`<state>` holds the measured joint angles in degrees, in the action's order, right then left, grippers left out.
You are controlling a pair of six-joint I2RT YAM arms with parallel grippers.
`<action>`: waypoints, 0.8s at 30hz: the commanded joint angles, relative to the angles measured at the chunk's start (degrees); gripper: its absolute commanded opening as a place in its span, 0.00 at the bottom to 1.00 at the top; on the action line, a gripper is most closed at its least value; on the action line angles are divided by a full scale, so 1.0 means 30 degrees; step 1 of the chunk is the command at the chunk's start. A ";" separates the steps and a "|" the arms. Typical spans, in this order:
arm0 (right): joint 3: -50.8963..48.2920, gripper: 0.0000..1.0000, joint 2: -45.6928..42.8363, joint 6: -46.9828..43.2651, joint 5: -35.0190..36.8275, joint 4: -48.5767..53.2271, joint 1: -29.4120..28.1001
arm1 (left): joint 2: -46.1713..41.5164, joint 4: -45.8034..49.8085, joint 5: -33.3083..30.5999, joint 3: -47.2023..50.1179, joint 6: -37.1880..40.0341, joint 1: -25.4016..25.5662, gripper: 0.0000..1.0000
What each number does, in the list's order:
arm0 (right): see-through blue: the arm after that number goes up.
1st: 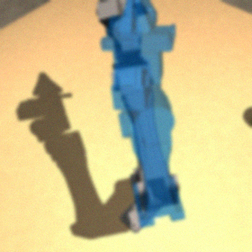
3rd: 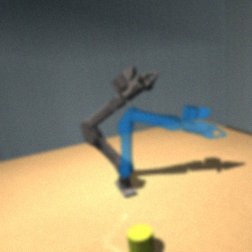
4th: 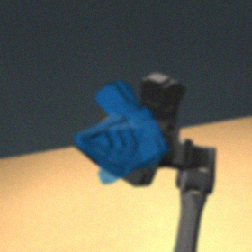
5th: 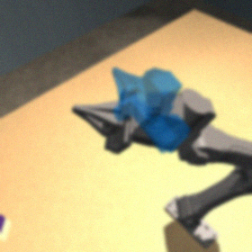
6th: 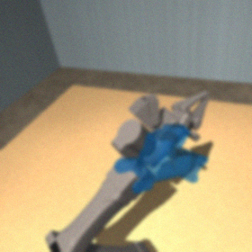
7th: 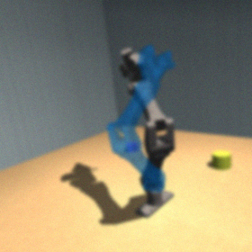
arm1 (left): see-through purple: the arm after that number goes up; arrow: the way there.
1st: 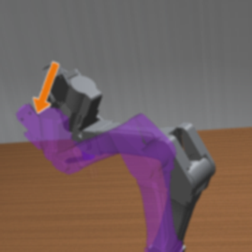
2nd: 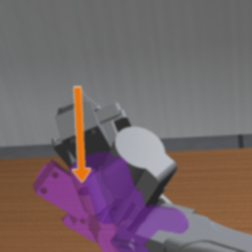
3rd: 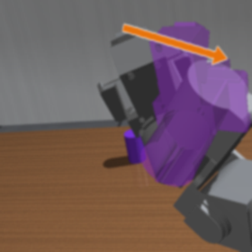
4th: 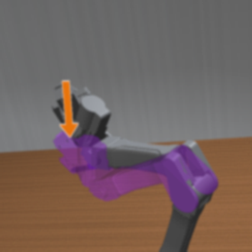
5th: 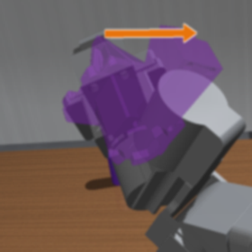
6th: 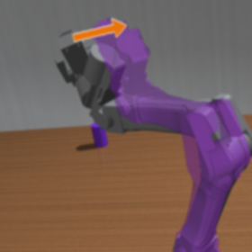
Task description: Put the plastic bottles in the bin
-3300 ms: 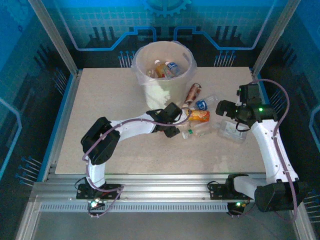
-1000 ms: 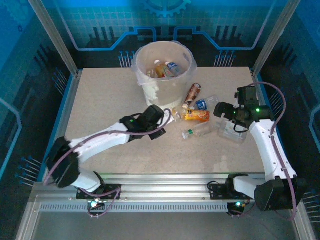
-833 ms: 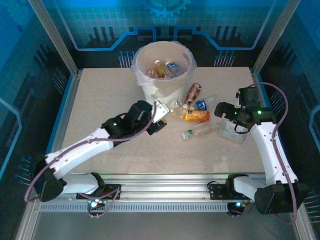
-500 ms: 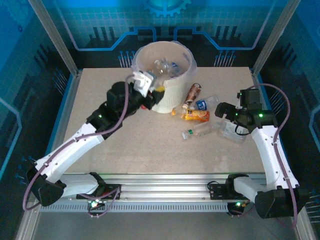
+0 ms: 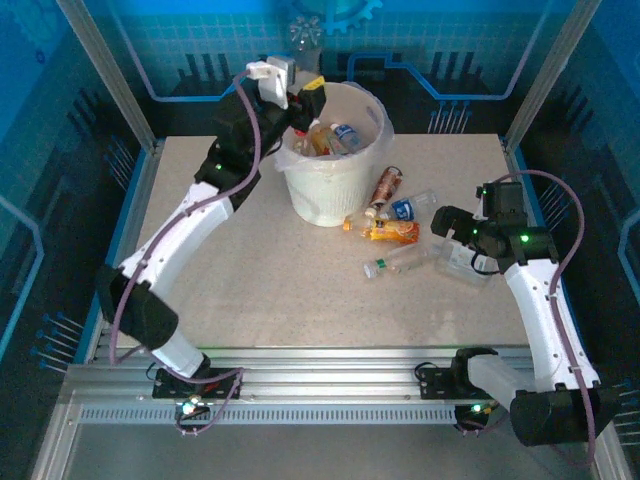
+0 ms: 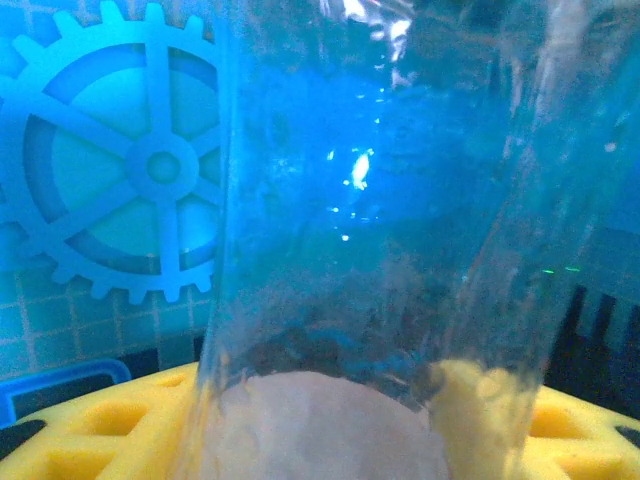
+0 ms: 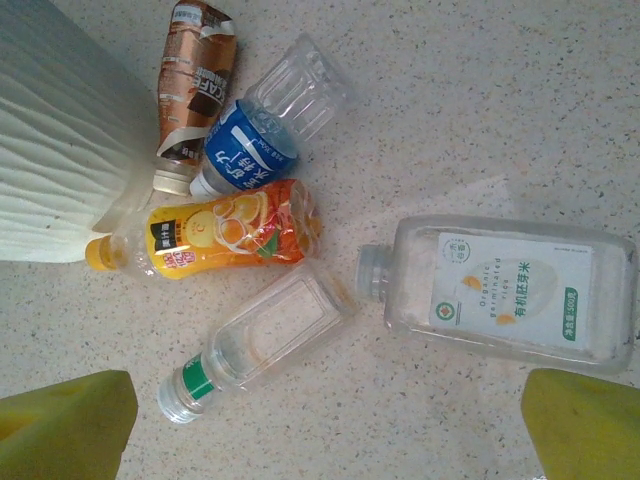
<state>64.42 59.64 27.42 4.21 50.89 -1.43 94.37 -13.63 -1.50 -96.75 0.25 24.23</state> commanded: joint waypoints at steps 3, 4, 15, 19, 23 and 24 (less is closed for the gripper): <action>-0.0322 1.00 -0.0221 0.0058 -0.0086 -0.0278 -0.0032 | 0.1933 -0.0383 0.1337 -0.2322 -0.1115 -0.0934 0.45; -0.0322 1.00 -0.0192 0.0089 -0.0084 -0.0276 -0.0048 | 0.2285 -0.0116 0.1427 -0.2522 -0.1195 -0.1033 0.46; -0.0025 1.00 0.0393 0.0148 -0.0113 -0.0331 -0.0314 | 0.3651 0.2283 0.1643 -0.2364 -0.1078 -0.1331 0.46; -0.0022 1.00 0.0424 0.0148 0.0025 -0.0309 -0.0430 | 0.4100 0.3433 0.1728 -0.2393 -0.0600 -0.1309 0.48; -0.0102 1.00 0.0421 0.0177 0.0075 -0.0324 -0.0483 | 0.4531 0.4780 0.1642 -0.2668 0.0006 -0.1309 0.51; -0.0117 1.00 0.0424 0.0205 0.0077 -0.0324 -0.0484 | 0.4632 0.5119 0.1642 -0.2714 0.0186 -0.1323 0.52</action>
<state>64.07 60.88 27.46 4.23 50.87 -1.98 106.96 -2.07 2.46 -102.74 -1.48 20.60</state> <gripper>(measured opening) 0.996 0.546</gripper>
